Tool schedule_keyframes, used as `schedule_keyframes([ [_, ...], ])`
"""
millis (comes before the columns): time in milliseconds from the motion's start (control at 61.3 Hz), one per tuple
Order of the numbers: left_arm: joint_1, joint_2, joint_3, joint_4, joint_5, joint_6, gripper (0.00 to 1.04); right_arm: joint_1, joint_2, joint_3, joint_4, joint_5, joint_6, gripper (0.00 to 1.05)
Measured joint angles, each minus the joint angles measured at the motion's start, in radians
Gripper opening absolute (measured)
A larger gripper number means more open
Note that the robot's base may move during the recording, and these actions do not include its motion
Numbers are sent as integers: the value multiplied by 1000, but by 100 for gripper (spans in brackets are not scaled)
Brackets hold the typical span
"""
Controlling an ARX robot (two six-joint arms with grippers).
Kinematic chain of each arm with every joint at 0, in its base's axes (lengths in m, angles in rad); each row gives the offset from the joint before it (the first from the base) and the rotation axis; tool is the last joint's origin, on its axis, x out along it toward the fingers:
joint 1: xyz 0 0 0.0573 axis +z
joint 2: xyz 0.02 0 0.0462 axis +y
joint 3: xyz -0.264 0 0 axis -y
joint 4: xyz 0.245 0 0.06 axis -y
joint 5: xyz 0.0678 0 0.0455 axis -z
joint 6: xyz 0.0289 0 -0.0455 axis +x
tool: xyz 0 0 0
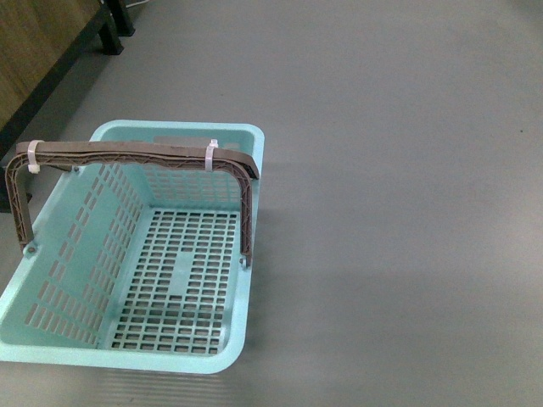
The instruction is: Pick lemon and mango into basket
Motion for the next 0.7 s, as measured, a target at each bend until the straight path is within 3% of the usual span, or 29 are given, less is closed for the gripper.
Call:
schedule_keyframes([
  [163,34,446,78,382,113,-393,98,0,0,0,0,0,0,96],
  [212,1,676,121,552,116,-504,98,0,0,0,0,0,0,96],
  [310,-76,978,209,721,98,-615,98,0,0,0,0,0,0,96],
  [538,-199,1446,419,807,97,-862,98,0,0,0,0,0,0,96],
  [701,-224,1591,550,798,98,-942,98,0,0,0,0,0,0,96],
])
